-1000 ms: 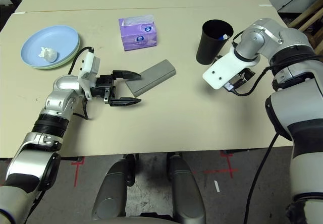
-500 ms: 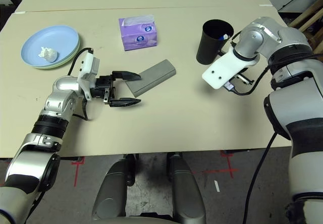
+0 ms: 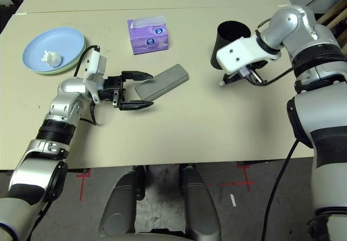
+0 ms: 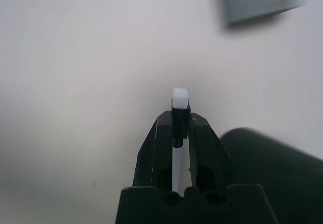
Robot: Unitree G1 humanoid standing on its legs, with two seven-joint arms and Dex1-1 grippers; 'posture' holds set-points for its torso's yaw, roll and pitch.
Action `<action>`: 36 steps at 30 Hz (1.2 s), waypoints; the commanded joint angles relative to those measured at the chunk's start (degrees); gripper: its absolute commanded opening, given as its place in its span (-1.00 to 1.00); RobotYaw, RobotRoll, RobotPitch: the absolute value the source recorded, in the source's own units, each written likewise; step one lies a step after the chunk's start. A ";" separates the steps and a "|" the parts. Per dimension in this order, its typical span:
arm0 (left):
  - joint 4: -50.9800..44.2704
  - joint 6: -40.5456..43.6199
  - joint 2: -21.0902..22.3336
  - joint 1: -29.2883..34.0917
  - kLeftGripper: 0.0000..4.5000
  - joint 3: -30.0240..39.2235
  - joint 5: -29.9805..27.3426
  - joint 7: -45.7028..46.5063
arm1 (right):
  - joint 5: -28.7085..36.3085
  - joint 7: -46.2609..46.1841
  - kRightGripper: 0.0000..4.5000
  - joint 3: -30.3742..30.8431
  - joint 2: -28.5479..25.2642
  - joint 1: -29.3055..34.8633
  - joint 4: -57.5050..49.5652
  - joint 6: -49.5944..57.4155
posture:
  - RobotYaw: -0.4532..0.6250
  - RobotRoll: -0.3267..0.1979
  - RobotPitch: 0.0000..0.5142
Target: Organize and tidy the items on the table.
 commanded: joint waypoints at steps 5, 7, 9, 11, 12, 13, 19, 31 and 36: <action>2.12 -1.21 -0.09 -0.55 1.00 -0.14 0.17 -0.65 | 25.88 0.45 -0.88 -11.86 -2.46 3.27 -14.76 33.61 | -0.06 0.25 -0.07; 2.49 -1.43 -0.09 -0.60 1.00 -0.18 0.23 -0.71 | 27.86 -0.96 -0.88 -17.96 -1.64 5.54 -17.02 38.20 | -0.07 0.25 -0.08; 2.89 -1.60 -0.03 -0.71 1.00 -0.21 0.29 -0.82 | 29.51 -3.54 -0.88 -22.87 -0.88 8.02 -19.79 41.19 | -0.08 0.25 -0.09; 3.13 -1.68 0.14 -0.68 1.00 -0.32 0.38 -1.13 | 30.57 -7.20 -0.88 -27.60 0.32 10.05 -22.11 42.85 | -0.08 0.25 -0.10; 3.25 -1.74 0.19 -0.70 1.00 -0.34 0.42 -1.22 | 30.81 -9.31 -0.88 -29.79 1.08 10.74 -22.87 42.91 | -0.08 0.25 -0.11; 3.42 -1.78 0.20 -0.79 1.00 -0.33 0.46 -1.27 | 30.86 -11.67 -0.88 -31.77 1.84 11.61 -23.69 42.81 | -0.08 0.25 -0.10; 3.48 -2.01 0.04 -0.86 1.00 -0.22 0.51 -0.94 | 32.37 -25.77 -0.88 -42.32 8.68 20.68 -34.07 39.60 | -0.08 0.25 -0.12; 3.76 -2.26 0.08 -0.70 1.00 -0.10 0.47 -0.71 | 27.65 -58.50 -0.88 -49.57 25.11 35.93 -57.88 31.73 | -0.11 0.25 -0.14; 3.74 -2.29 -0.10 -0.67 1.00 -0.16 0.48 -0.52 | 23.35 -67.85 -0.88 -49.17 27.68 38.34 -60.69 29.73 | -0.11 0.25 -0.12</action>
